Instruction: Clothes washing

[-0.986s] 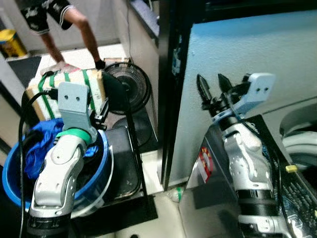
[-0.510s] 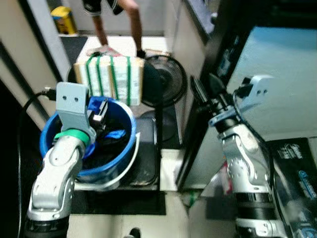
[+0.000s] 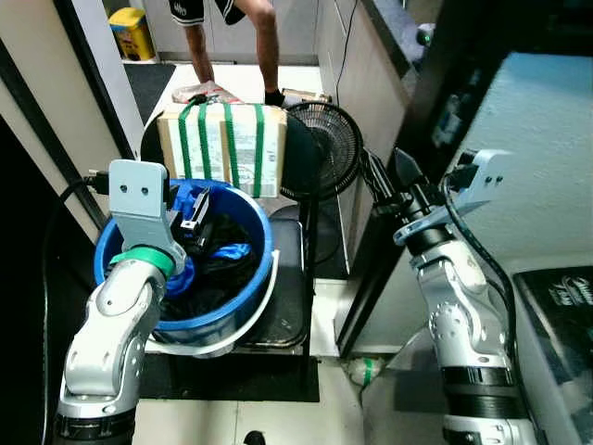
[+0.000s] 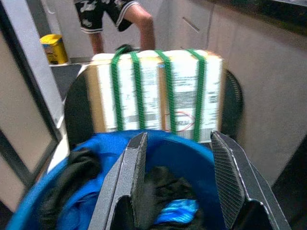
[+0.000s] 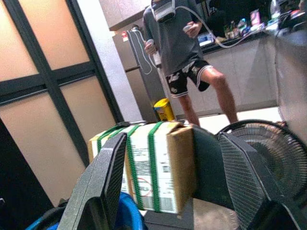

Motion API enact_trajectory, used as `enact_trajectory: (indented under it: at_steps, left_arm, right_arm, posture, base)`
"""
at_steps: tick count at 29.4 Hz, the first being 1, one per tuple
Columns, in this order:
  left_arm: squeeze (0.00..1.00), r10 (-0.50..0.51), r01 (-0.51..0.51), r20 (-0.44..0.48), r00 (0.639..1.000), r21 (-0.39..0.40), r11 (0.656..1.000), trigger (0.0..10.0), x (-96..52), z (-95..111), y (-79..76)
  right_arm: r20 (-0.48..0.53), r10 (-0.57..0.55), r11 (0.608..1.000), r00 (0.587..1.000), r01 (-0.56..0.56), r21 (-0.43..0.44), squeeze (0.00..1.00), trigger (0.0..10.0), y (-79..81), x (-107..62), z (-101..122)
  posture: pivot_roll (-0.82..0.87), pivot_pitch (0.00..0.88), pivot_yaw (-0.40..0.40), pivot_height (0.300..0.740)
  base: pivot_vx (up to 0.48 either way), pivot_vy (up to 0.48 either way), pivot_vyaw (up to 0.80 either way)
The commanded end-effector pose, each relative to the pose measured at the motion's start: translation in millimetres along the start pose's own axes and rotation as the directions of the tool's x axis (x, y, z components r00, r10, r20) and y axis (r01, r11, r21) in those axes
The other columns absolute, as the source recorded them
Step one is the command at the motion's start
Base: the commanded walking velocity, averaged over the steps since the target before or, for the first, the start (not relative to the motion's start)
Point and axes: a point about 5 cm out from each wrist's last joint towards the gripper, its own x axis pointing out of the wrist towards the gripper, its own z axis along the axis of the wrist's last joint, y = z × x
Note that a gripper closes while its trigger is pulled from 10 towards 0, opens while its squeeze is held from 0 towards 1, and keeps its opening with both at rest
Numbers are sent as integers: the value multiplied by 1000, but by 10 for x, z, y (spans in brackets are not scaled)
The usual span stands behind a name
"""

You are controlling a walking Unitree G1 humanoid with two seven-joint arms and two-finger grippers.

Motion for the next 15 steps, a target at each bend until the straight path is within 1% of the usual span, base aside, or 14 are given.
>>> enact_trajectory:
  at_steps: [1, 14, 15]
  left_arm:
    - [0, 3, -3, -8, 1000, 1, 1000, 10000, -26, -22, 2]
    - [0, -1, 1, -6, 1000, 6, 1000, 10000, -20, -14, 4]
    - [0, 0, 0, -5, 1000, 8, 1000, 10000, -18, -12, 8]
  right_arm:
    - [-11, -4, 1000, 1000, 4, 9, 0, 10000, 3, -23, -20]
    - [-15, -11, 1000, 1000, 11, 11, 0, 10000, 8, -35, -40]
    - [-16, -13, 1000, 1000, 13, 10, 0, 10000, 7, -36, -42]
  posture:
    - [119, 26, 39, 740]
    - [120, 26, 47, 740]
    - [119, 28, 46, 740]
  base:
    - [0, 480, 0]
    - [0, 480, 0]
    - [0, 0, 0]
